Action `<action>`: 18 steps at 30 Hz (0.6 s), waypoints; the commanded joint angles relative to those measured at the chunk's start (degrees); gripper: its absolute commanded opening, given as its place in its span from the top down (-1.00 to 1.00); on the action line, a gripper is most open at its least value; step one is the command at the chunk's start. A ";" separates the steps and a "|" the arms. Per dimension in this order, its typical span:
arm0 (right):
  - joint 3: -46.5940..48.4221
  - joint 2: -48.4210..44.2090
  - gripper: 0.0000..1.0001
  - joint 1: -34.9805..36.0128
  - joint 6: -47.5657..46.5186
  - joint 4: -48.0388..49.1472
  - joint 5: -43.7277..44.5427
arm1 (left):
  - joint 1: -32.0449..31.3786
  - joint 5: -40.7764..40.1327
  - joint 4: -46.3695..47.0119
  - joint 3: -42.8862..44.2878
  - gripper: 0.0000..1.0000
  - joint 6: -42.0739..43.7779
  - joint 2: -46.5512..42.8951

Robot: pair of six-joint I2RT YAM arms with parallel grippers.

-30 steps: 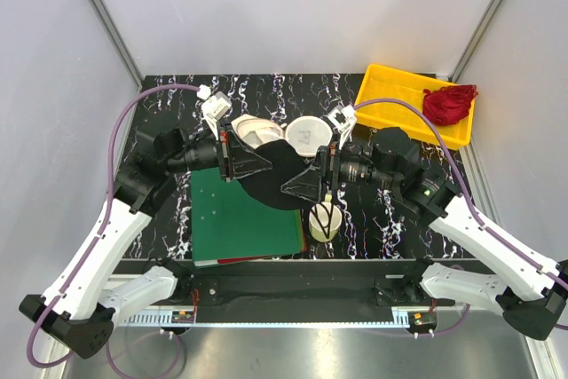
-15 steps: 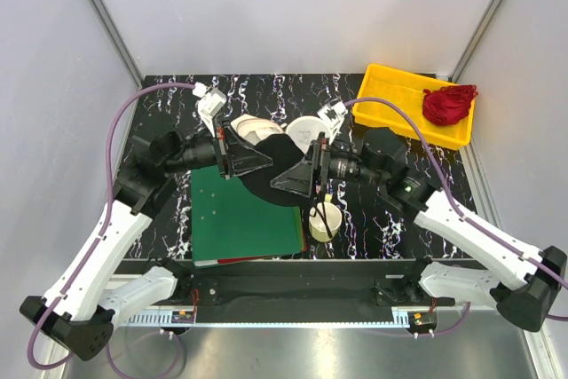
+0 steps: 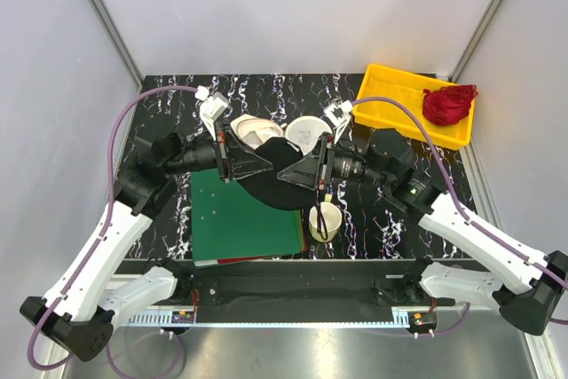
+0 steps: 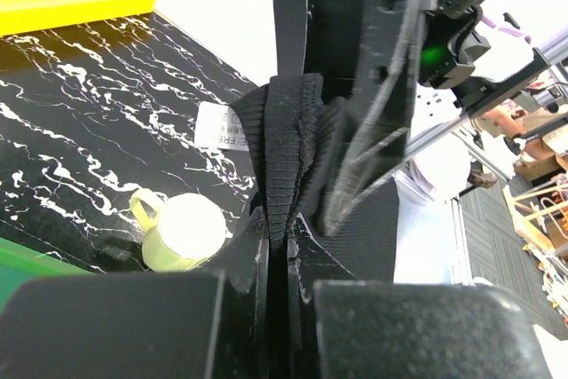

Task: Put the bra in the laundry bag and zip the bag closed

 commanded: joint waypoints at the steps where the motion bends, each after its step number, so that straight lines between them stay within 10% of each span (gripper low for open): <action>1: 2.10 1.27 0.60 0.39 0.09 2.21 -0.02 | 0.31 2.32 -0.02 0.76 1.00 1.44 0.10; 2: 2.54 2.06 1.00 0.48 0.00 2.13 0.24 | 0.22 1.88 -0.11 0.94 0.84 1.26 0.18; 10: 4.65 4.26 1.00 -3.80 -2.20 -4.11 6.39 | 6.19 -12.60 -7.48 4.71 -0.81 1.78 -0.43; 14: 5.00 8.38 1.00 -12.33 -2.28 -4.81 2.01 | 11.98 -26.57 -14.24 7.09 -0.87 1.53 0.71; 18: 8.95 14.88 1.00 -17.53 -6.92 -7.36 -1.43 | 13.14 -33.00 -16.02 10.07 -0.47 3.71 10.25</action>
